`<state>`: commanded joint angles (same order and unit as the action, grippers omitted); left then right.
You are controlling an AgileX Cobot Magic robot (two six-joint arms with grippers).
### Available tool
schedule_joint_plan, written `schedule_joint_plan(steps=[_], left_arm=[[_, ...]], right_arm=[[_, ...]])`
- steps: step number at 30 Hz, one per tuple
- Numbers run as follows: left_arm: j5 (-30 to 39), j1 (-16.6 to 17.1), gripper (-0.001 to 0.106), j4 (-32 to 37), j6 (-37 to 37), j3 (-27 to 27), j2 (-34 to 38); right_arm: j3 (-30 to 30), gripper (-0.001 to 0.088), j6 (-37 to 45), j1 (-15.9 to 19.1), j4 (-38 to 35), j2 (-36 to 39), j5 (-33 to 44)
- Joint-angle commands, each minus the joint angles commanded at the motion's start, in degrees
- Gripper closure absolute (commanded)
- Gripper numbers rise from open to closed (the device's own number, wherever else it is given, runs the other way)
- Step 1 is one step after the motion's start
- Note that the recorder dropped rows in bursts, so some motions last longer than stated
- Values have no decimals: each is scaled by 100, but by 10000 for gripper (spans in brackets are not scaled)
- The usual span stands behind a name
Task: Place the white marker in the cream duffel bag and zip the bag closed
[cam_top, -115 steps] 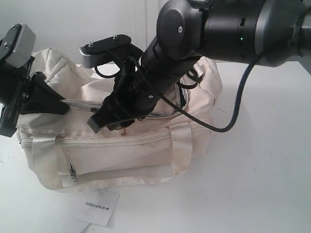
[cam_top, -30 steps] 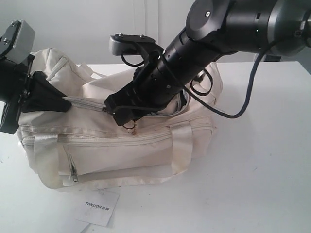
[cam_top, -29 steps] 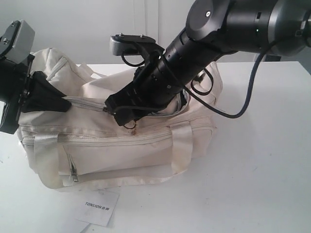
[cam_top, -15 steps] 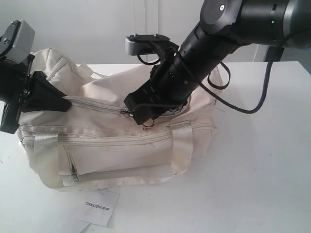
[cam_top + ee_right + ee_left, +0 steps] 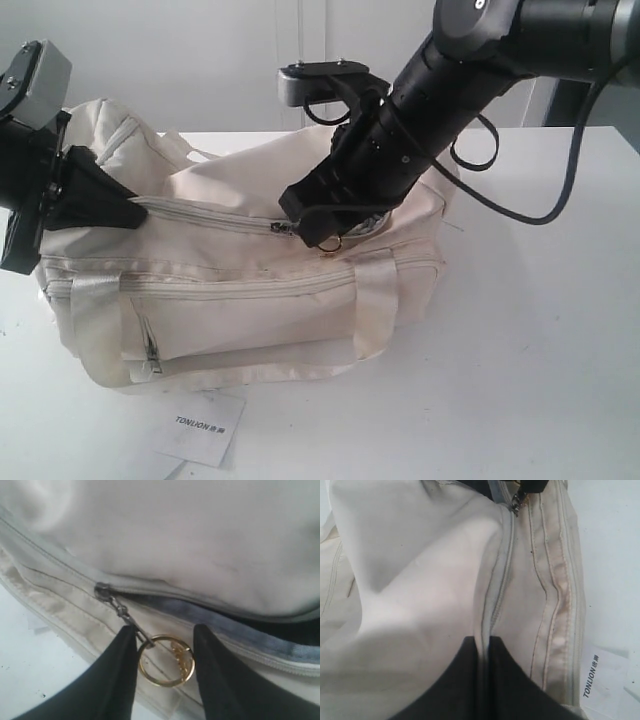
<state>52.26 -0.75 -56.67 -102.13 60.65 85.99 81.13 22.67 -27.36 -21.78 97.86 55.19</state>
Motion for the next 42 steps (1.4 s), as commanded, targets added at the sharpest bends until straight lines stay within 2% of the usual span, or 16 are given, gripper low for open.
schedule_joint_plan(steps=[6, 18, 30, 34, 36, 38, 40, 42], left_arm=[[-5, 0, 1053, 0, 0, 0, 0], [-5, 0, 1053, 0, 0, 0, 0], [-5, 0, 1053, 0, 0, 0, 0], [3, 0, 1053, 0, 0, 0, 0], [3, 0, 1053, 0, 0, 0, 0], [3, 0, 1053, 0, 32, 0, 0], [27, 0, 1053, 0, 68, 0, 0], [28, 0, 1053, -11, 68, 0, 0]], right_arm=[[0, 868, -16, 218, -38, -145, -11], [0, 868, -27, 255, 133, -393, -215], [0, 868, -39, 744, 148, -393, -108], [0, 867, -200, 743, 69, -406, 101], [0, 803, -303, 743, -50, -404, 527], [0, 642, -303, 743, -497, -255, 729], [0, 433, -185, 743, -1013, -18, 684], [0, 348, -185, 743, -1225, 165, 603]])
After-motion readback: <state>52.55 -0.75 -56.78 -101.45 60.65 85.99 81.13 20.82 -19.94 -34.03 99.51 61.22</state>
